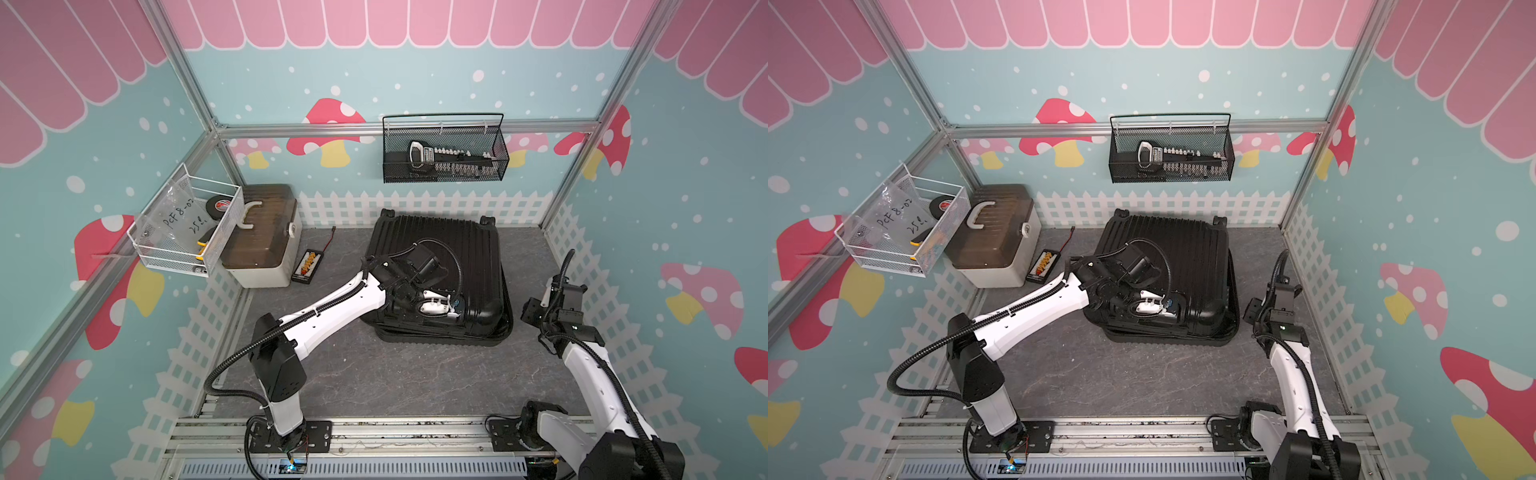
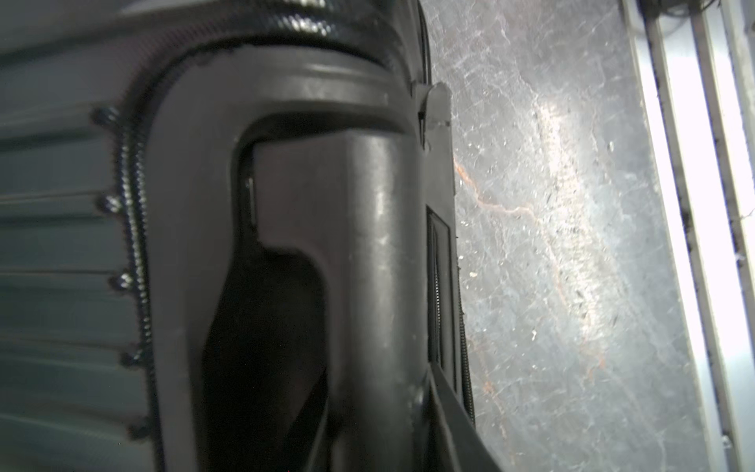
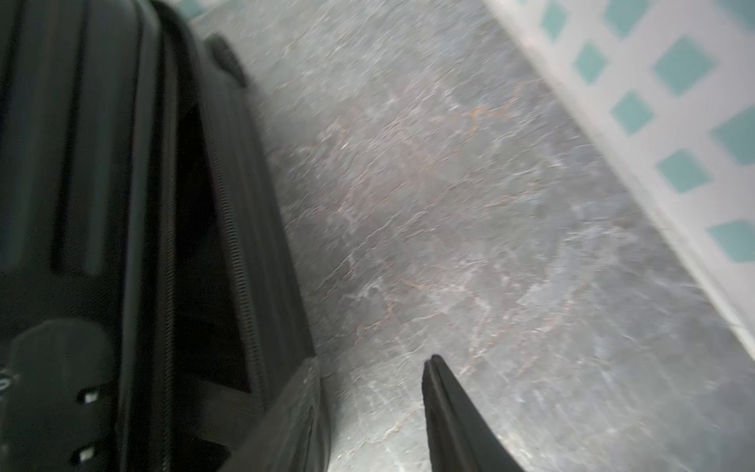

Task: Close the suitcase zippers
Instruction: Adjust the suitcase at the center of the board.

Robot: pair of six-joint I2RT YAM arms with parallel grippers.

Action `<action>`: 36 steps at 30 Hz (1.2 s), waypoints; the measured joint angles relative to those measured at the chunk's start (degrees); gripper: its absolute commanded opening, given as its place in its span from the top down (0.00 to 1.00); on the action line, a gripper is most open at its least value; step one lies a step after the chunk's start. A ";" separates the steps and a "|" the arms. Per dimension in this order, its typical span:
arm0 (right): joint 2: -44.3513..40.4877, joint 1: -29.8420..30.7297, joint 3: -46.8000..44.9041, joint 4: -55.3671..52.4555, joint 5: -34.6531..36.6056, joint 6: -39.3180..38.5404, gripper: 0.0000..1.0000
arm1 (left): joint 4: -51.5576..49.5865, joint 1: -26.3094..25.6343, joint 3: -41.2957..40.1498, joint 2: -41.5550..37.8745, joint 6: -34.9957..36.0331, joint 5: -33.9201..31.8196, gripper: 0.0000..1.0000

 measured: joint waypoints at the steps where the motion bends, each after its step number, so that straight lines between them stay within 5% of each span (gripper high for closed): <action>1: 0.55 0.00 0.00 0.02 -2.14 -0.37 0.55 | 0.39 0.00 0.02 -0.52 0.39 0.15 0.54; 8: 3.26 1.18 0.00 0.28 -11.43 -1.90 0.55 | 7.85 -0.39 -1.99 -9.64 -8.13 1.66 0.32; 13: 4.74 3.72 -0.74 1.22 -13.38 -2.01 0.62 | 20.98 -1.46 -11.78 -23.17 -33.05 -8.50 0.33; 21: 5.64 9.22 -3.39 3.45 -10.49 -0.02 0.78 | 25.70 -2.05 -18.86 -28.85 -72.13 -24.65 0.25; 24: 5.70 13.64 -4.31 4.74 -9.33 1.84 0.78 | 23.85 -5.11 -20.44 -28.81 -83.58 -33.03 0.11; 29: 6.47 19.93 -5.53 9.66 -8.07 6.91 0.79 | 17.70 -6.99 -18.64 -27.98 -97.88 -38.64 0.12; 33: 7.17 24.87 -5.97 12.59 -4.50 10.84 0.79 | 10.27 -2.73 -14.86 -24.44 -109.15 -38.75 0.31; 36: 8.26 28.06 -5.99 14.73 -1.86 13.16 0.79 | 6.45 0.39 -14.82 -22.47 -115.49 -37.94 0.32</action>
